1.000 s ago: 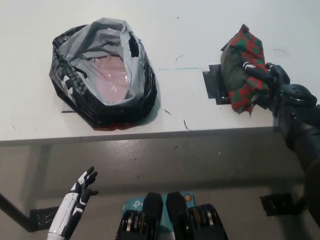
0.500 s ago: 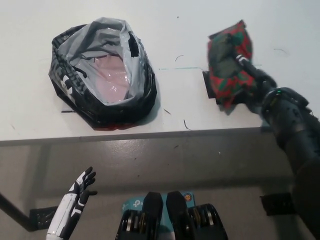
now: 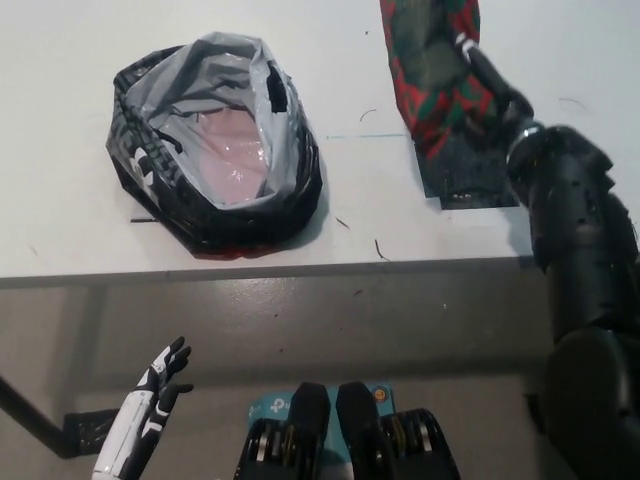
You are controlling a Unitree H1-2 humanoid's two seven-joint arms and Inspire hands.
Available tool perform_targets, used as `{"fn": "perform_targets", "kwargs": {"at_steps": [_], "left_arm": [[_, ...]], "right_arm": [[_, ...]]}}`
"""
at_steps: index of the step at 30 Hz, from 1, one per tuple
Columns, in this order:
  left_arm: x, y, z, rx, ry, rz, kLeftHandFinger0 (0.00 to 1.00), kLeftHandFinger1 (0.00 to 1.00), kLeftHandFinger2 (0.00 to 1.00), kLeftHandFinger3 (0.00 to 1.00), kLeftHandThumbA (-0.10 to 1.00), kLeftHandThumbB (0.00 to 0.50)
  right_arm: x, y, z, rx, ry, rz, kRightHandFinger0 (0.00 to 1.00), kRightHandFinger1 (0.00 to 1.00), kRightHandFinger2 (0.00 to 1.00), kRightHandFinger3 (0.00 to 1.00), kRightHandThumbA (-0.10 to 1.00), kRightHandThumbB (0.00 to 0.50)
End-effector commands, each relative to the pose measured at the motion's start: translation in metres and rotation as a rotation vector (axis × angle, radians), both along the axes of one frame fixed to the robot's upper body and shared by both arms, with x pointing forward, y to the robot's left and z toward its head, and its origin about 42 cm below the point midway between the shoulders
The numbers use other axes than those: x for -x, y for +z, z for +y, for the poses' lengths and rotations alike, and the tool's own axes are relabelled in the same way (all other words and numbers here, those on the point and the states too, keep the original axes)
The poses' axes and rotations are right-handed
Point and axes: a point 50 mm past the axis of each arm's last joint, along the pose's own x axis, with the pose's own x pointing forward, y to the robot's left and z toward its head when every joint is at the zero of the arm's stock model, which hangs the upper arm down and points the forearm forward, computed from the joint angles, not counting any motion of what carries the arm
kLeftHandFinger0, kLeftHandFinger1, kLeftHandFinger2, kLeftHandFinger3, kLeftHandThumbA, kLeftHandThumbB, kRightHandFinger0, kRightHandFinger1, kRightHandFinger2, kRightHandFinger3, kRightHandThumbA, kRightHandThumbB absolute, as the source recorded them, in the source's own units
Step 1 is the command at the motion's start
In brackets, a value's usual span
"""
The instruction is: The robot uses its right hand to pick up a bag of coffee beans and puts it in the black plastic bag, then the robot grabs the top of the bag and lifts it.
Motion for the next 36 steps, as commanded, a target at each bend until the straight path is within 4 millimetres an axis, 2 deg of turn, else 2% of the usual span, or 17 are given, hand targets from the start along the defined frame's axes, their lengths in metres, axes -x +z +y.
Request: {"fn": "perform_targets", "kwargs": {"at_steps": [1,2,3,5,7,8,9,10,14,15,17,23,24,26,28,31,36], "left_arm": [[0.001,0.007,0.000,0.001,0.002,-0.045,0.87,0.99,1.00,1.00,0.93,0.171],[0.001,0.007,0.000,0.002,0.001,-0.042,0.87,0.99,1.00,1.00,0.93,0.174],[0.001,0.007,0.000,-0.001,-0.001,-0.045,0.88,0.99,1.00,1.00,0.93,0.168],[0.001,0.007,0.001,-0.005,-0.004,-0.051,0.88,1.00,1.00,1.00,0.93,0.166],[0.001,0.008,0.001,-0.006,-0.004,-0.051,0.87,1.00,1.00,1.00,0.93,0.167],[0.000,0.008,0.001,-0.007,-0.004,-0.051,0.88,1.00,1.00,1.00,0.93,0.174],[0.000,0.008,0.001,-0.009,-0.005,-0.052,0.88,1.00,1.00,1.00,0.93,0.174],[0.001,0.009,0.001,-0.009,-0.004,-0.049,0.88,1.00,1.00,1.00,0.93,0.188],[0.001,0.008,0.000,-0.016,-0.006,-0.044,0.90,1.00,1.00,1.00,0.94,0.202],[0.001,0.008,0.000,-0.019,-0.007,-0.043,0.90,1.00,1.00,1.00,0.95,0.203],[0.002,0.008,-0.001,-0.030,-0.014,-0.042,0.91,1.00,1.00,1.00,0.96,0.187],[-0.002,0.008,-0.001,-0.036,-0.024,-0.054,0.92,1.00,1.00,1.00,0.96,0.192],[-0.002,0.009,-0.001,-0.039,-0.023,-0.053,0.92,1.00,1.00,1.00,0.96,0.193],[-0.002,0.010,-0.001,-0.045,-0.029,-0.053,0.92,1.00,1.00,1.00,0.96,0.192],[-0.002,0.010,-0.002,-0.049,-0.035,-0.050,0.92,1.00,1.00,1.00,0.96,0.191],[-0.002,0.011,-0.004,-0.059,-0.040,-0.048,0.91,1.00,1.00,1.00,0.96,0.192],[-0.005,0.014,-0.005,-0.069,-0.054,-0.049,0.91,1.00,1.00,1.00,0.96,0.200]], "right_arm": [[-0.002,0.110,0.031,-0.065,0.110,-0.257,0.00,0.08,0.62,1.00,-0.10,0.133],[-0.001,0.117,0.032,-0.056,0.106,-0.266,0.00,0.08,0.60,0.92,-0.10,0.114],[-0.001,0.124,0.034,-0.048,0.108,-0.278,0.00,0.09,0.61,0.62,-0.10,0.104],[0.001,0.134,0.038,-0.036,0.118,-0.302,0.00,0.12,0.66,0.55,-0.10,0.105],[0.001,0.143,0.043,-0.027,0.132,-0.315,0.00,0.13,0.68,0.61,-0.10,0.096],[0.002,0.147,0.045,-0.027,0.133,-0.316,0.00,0.13,0.69,0.90,-0.10,0.085],[0.002,0.150,0.047,-0.027,0.134,-0.316,0.00,0.13,0.69,0.90,-0.10,0.085],[0.002,0.157,0.057,0.029,0.170,-0.340,0.00,0.15,0.69,1.00,-0.10,0.074],[0.003,0.167,0.082,0.081,0.231,-0.355,0.00,0.20,0.71,1.00,-0.10,0.120],[0.003,0.170,0.089,0.116,0.245,-0.358,0.00,0.21,0.69,0.84,-0.10,0.135],[0.004,0.174,0.106,0.152,0.263,-0.355,0.00,0.21,0.67,1.00,-0.10,0.138],[0.007,0.182,0.152,0.216,0.298,-0.336,0.00,0.18,0.63,1.00,-0.10,0.161],[0.007,0.182,0.155,0.218,0.301,-0.337,0.00,0.17,0.63,0.95,-0.10,0.162],[0.007,0.175,0.173,0.261,0.309,-0.335,0.00,0.16,0.63,1.00,-0.10,0.188],[0.006,0.170,0.182,0.318,0.296,-0.313,0.00,0.15,0.63,1.00,-0.10,0.173],[0.005,0.160,0.188,0.334,0.289,-0.261,0.00,0.17,0.72,1.00,-0.10,0.132],[0.005,0.143,0.197,0.366,0.287,-0.252,0.00,0.17,0.74,0.96,-0.10,0.148]]}}
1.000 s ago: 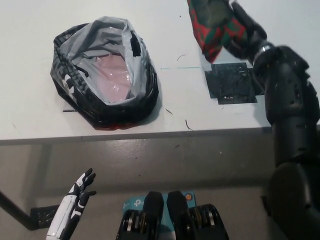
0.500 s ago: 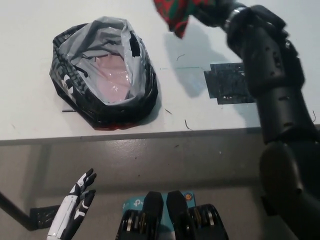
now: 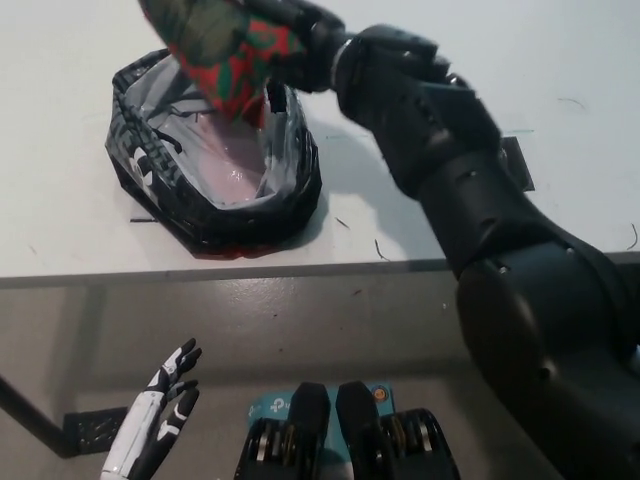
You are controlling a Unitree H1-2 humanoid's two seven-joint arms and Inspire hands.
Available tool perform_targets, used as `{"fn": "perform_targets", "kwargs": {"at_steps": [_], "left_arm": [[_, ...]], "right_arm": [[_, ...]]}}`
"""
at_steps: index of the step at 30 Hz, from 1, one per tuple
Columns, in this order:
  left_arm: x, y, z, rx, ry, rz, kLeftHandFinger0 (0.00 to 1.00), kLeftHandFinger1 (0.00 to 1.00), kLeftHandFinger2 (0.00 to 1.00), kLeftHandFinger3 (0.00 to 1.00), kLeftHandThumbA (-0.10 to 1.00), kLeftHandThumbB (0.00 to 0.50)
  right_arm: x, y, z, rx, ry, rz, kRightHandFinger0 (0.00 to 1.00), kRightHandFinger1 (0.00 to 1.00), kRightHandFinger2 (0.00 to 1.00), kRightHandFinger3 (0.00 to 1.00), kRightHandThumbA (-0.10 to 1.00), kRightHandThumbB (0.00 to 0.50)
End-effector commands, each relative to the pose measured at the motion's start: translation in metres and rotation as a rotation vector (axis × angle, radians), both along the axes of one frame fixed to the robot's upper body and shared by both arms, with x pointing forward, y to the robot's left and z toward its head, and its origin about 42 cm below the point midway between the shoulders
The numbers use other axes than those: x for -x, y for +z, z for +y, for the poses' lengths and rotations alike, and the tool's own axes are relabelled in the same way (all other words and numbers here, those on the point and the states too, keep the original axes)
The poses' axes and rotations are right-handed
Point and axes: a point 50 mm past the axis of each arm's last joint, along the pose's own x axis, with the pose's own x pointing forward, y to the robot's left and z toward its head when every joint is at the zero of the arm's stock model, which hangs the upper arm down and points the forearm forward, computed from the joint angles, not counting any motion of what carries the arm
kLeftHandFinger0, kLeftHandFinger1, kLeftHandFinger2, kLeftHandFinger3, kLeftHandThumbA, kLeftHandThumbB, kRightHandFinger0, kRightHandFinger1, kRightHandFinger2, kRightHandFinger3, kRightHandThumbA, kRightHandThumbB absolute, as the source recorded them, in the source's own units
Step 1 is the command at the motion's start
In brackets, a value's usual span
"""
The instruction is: The robot uses its right hand to pick up a bag of coffee beans and puts it in the black plastic bag, then the robot grabs the top of the bag and lifts it.
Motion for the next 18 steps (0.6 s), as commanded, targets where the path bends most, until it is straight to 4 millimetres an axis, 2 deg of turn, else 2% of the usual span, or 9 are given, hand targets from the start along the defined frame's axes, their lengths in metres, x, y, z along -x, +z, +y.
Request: {"fn": "perform_targets", "kwargs": {"at_steps": [1,3,4,7,8,10,12,15,18], "left_arm": [[-0.005,0.014,0.002,-0.033,-0.024,-0.049,0.91,1.00,1.00,1.00,0.96,0.199],[-0.006,0.016,0.002,-0.040,-0.027,-0.050,0.92,1.00,1.00,1.00,0.96,0.210],[-0.006,0.016,0.002,-0.040,-0.030,-0.051,0.93,1.00,1.00,1.00,0.96,0.203],[-0.007,0.016,0.000,-0.045,-0.039,-0.056,0.93,1.00,1.00,1.00,0.96,0.198],[-0.008,0.017,-0.001,-0.047,-0.041,-0.054,0.92,1.00,1.00,1.00,0.95,0.202],[-0.007,0.017,-0.001,-0.040,-0.039,-0.051,0.92,1.00,1.00,1.00,0.93,0.202],[-0.008,0.018,-0.001,-0.040,-0.039,-0.053,0.92,1.00,1.00,1.00,0.92,0.201],[-0.009,0.019,-0.001,-0.045,-0.048,-0.061,0.92,1.00,1.00,1.00,0.92,0.198],[-0.011,0.019,-0.002,-0.051,-0.056,-0.068,0.91,1.00,1.00,1.00,0.92,0.191]], "right_arm": [[0.001,0.059,0.017,-0.006,-0.024,-0.213,0.00,0.18,0.74,0.89,-0.10,0.148],[0.002,0.057,0.023,0.011,-0.023,-0.225,0.00,0.22,0.78,0.80,-0.10,0.154],[0.003,0.056,0.025,0.016,-0.024,-0.228,0.00,0.23,0.79,0.69,-0.10,0.158],[0.004,0.052,0.030,0.021,-0.024,-0.224,0.00,0.25,0.82,0.71,-0.10,0.193],[0.005,0.050,0.032,0.027,-0.024,-0.224,0.00,0.29,0.84,0.59,-0.10,0.213],[0.005,0.049,0.035,0.048,-0.028,-0.229,0.00,0.30,0.84,0.50,-0.10,0.249],[0.006,0.047,0.036,0.064,-0.035,-0.237,0.00,0.31,0.83,0.54,-0.10,0.253],[0.006,0.050,0.039,0.090,-0.041,-0.255,0.01,0.34,0.86,1.00,-0.10,0.213],[0.007,0.054,0.041,0.117,-0.043,-0.275,0.00,0.31,0.73,1.00,-0.10,0.215]]}}
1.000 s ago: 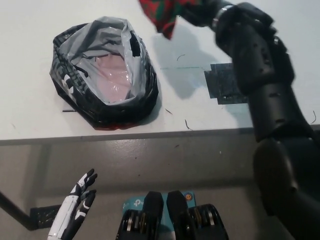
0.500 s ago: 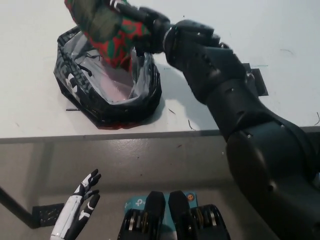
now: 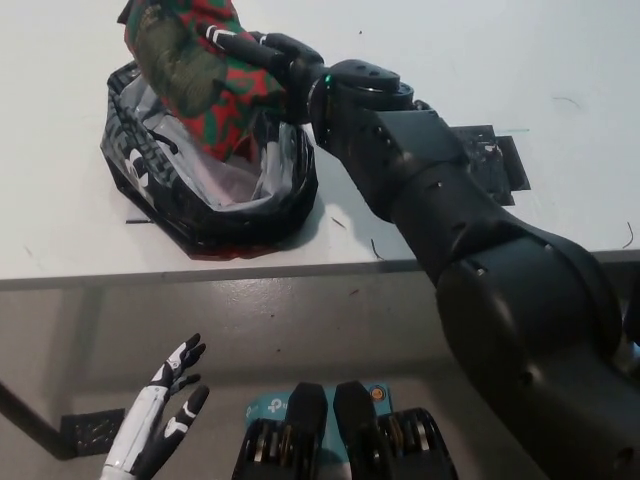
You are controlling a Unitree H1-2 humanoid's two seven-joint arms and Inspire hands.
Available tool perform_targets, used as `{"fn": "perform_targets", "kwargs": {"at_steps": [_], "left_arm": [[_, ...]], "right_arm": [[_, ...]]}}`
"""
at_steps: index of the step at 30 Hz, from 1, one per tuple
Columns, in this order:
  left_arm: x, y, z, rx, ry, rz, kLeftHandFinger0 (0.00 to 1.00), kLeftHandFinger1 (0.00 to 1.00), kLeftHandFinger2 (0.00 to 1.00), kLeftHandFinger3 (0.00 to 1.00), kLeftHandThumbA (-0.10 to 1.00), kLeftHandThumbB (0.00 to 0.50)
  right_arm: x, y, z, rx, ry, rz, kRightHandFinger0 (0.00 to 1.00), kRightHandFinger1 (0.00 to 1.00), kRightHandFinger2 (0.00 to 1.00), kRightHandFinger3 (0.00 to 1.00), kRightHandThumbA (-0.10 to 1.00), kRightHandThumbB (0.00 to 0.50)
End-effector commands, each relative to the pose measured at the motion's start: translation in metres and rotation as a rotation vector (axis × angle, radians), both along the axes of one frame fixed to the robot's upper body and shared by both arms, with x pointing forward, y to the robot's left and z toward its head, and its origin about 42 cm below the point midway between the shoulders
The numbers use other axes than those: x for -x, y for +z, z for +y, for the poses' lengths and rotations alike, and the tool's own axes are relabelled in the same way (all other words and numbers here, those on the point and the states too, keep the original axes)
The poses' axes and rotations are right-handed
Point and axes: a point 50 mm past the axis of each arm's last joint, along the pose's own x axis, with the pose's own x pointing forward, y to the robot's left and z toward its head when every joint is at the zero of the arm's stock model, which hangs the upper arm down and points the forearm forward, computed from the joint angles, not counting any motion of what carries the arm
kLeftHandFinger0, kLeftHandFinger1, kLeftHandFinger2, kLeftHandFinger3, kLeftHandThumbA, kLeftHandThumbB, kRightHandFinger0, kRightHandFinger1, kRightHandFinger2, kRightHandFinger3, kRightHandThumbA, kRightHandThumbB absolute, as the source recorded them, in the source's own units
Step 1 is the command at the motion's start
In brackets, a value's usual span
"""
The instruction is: The robot uses its right hand to pick up a bag of coffee beans and puts it in the black plastic bag, then the robot grabs the top of the bag and lifts it.
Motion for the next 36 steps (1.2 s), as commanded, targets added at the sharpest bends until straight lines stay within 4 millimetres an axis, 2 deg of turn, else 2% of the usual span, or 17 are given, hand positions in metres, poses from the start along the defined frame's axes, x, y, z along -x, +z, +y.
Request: {"fn": "perform_targets", "kwargs": {"at_steps": [1,4,8,9,11,12,14,15,16,20,21,22,23,25,30,34,36], "left_arm": [[-0.008,0.014,0.000,-0.031,-0.042,-0.061,0.91,1.00,1.00,1.00,0.92,0.185],[-0.009,0.013,-0.002,-0.029,-0.051,-0.059,0.91,1.00,1.00,1.00,0.92,0.193],[-0.008,0.013,-0.003,-0.032,-0.055,-0.063,0.91,1.00,1.00,1.00,0.92,0.194],[-0.009,0.015,-0.004,-0.034,-0.056,-0.063,0.91,1.00,1.00,1.00,0.92,0.195],[-0.009,0.016,-0.004,-0.035,-0.057,-0.059,0.91,1.00,1.00,1.00,0.93,0.198],[-0.009,0.017,-0.004,-0.036,-0.060,-0.057,0.92,1.00,1.00,1.00,0.92,0.193],[-0.010,0.019,-0.005,-0.037,-0.062,-0.059,0.92,1.00,1.00,1.00,0.92,0.194],[-0.012,0.021,-0.005,-0.037,-0.065,-0.062,0.92,1.00,1.00,1.00,0.92,0.200],[-0.012,0.021,-0.005,-0.036,-0.065,-0.063,0.92,1.00,1.00,1.00,0.92,0.201],[-0.015,0.023,-0.004,-0.032,-0.068,-0.067,0.92,1.00,1.00,1.00,0.92,0.204],[-0.015,0.023,-0.004,-0.031,-0.068,-0.068,0.92,1.00,1.00,1.00,0.92,0.206],[-0.016,0.023,-0.004,-0.030,-0.068,-0.070,0.92,1.00,1.00,1.00,0.92,0.207],[-0.016,0.024,-0.004,-0.028,-0.067,-0.070,0.92,1.00,1.00,1.00,0.91,0.203],[-0.016,0.024,-0.005,-0.026,-0.065,-0.068,0.92,1.00,1.00,1.00,0.91,0.210],[-0.017,0.026,-0.005,-0.030,-0.062,-0.067,0.92,1.00,1.00,1.00,0.91,0.201],[-0.019,0.027,-0.004,-0.040,-0.063,-0.074,0.92,1.00,1.00,1.00,0.92,0.208],[-0.020,0.026,-0.004,-0.031,-0.064,-0.069,0.93,1.00,1.00,1.00,0.92,0.214]], "right_arm": [[0.003,0.075,0.023,0.001,0.006,-0.246,0.00,0.29,0.69,1.00,-0.10,0.215],[0.005,0.076,0.029,0.037,0.013,-0.271,0.00,0.23,0.61,1.00,-0.10,0.196],[0.008,0.074,0.035,0.082,0.012,-0.286,0.00,0.28,0.67,0.95,-0.10,0.195],[0.009,0.072,0.036,0.092,0.013,-0.289,0.00,0.28,0.68,1.00,-0.10,0.181],[0.009,0.070,0.037,0.104,0.014,-0.292,0.00,0.28,0.70,0.92,-0.10,0.177],[0.009,0.069,0.037,0.115,0.011,-0.297,0.00,0.29,0.72,0.72,-0.10,0.176],[0.008,0.068,0.036,0.122,0.006,-0.296,0.00,0.30,0.73,0.65,-0.10,0.176],[0.008,0.067,0.034,0.138,-0.003,-0.298,0.00,0.32,0.77,0.44,-0.10,0.178],[0.007,0.067,0.033,0.145,-0.006,-0.299,0.00,0.35,0.80,0.37,-0.10,0.178],[0.005,0.066,0.029,0.248,-0.018,-0.328,0.08,0.46,0.82,0.44,-0.10,0.214],[0.005,0.066,0.028,0.258,-0.009,-0.331,0.21,0.59,0.94,0.63,-0.09,0.228],[0.004,0.065,0.027,0.262,0.000,-0.324,0.37,0.76,1.00,0.78,-0.02,0.345],[0.003,0.063,0.025,0.282,0.016,-0.321,0.67,1.00,1.00,1.00,0.12,0.311],[0.002,0.058,0.021,0.318,0.040,-0.310,1.00,1.00,1.00,1.00,0.16,0.360],[0.000,0.051,0.016,0.291,-0.021,-0.287,1.00,1.00,1.00,1.00,0.10,0.276],[-0.003,0.054,0.010,0.264,-0.047,-0.293,1.00,1.00,1.00,1.00,0.11,0.268],[-0.004,0.054,0.006,0.274,-0.029,-0.299,1.00,1.00,1.00,1.00,0.23,0.278]]}}
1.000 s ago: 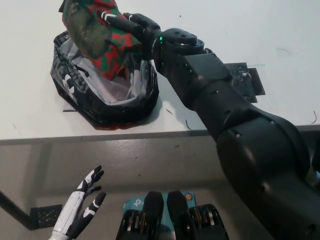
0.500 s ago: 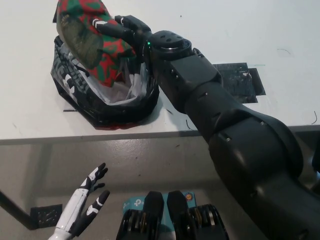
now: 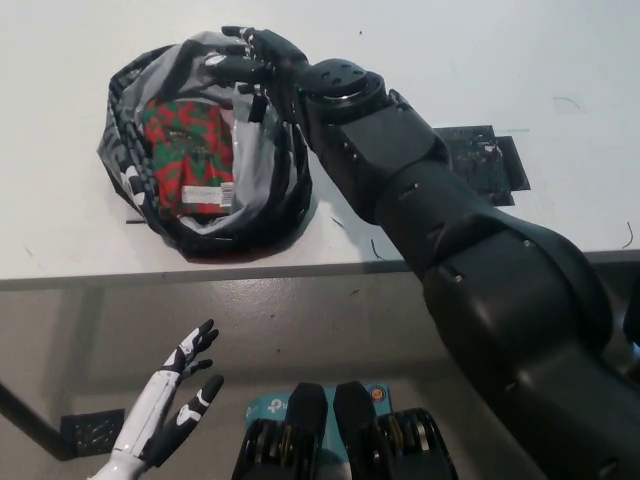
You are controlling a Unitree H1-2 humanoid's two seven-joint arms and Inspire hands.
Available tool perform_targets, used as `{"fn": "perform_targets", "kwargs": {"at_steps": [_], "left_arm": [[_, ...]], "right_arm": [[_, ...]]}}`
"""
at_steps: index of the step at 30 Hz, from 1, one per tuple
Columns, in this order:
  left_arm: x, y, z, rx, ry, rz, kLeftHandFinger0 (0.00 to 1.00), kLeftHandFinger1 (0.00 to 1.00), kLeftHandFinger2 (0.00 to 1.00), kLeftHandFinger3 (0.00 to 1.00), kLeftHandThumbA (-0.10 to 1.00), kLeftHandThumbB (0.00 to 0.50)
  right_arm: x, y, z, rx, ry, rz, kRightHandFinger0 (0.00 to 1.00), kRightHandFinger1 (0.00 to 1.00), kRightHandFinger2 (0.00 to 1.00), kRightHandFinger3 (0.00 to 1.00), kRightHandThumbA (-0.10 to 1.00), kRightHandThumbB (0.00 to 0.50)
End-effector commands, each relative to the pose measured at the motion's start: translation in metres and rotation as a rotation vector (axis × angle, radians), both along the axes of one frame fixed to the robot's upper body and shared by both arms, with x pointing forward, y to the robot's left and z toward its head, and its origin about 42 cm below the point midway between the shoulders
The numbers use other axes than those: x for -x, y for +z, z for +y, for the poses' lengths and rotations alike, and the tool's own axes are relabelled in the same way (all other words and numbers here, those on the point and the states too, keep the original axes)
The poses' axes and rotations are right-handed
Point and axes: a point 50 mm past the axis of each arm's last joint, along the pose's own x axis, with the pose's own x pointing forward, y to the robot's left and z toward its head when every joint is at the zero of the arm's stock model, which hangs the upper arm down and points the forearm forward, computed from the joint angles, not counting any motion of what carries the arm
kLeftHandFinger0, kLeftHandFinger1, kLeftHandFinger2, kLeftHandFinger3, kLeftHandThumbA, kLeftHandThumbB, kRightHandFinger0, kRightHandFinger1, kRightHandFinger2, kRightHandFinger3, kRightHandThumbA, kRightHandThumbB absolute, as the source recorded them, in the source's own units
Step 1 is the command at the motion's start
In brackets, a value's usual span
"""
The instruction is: The robot uses its right hand to pick up a bag of coffee beans and puts it in the black plastic bag, then the robot grabs the top of the bag and lifts it.
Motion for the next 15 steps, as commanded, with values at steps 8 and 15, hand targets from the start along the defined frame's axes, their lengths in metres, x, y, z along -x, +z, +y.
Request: {"fn": "perform_targets", "kwargs": {"at_steps": [8,15], "left_arm": [[-0.007,0.014,0.002,-0.016,-0.020,-0.040,0.90,1.00,1.00,1.00,0.91,0.211],[-0.009,0.014,0.003,-0.006,-0.032,-0.037,0.92,1.00,1.00,1.00,0.89,0.210]], "right_arm": [[-0.007,0.055,-0.005,0.075,0.070,-0.197,1.00,1.00,1.00,1.00,0.45,0.326],[-0.009,0.075,-0.007,0.275,0.044,-0.355,1.00,1.00,1.00,1.00,0.72,0.330]]}}
